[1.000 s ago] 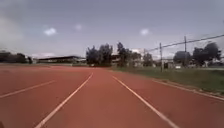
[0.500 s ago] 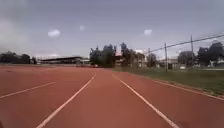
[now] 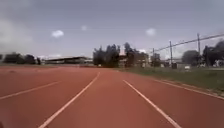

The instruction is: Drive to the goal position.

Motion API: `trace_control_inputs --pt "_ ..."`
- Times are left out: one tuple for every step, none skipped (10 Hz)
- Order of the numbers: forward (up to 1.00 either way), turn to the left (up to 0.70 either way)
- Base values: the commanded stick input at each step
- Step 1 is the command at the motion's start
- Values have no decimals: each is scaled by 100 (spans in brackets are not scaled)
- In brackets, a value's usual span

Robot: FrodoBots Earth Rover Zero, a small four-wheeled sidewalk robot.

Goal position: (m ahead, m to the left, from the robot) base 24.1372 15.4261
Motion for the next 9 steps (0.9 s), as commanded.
trace_control_inputs --pt "45 0" --pt "45 0" --pt "45 0" --pt "45 0" --pt "45 0" --pt "45 0" --pt "45 0" --pt "45 0" --pt "45 0"
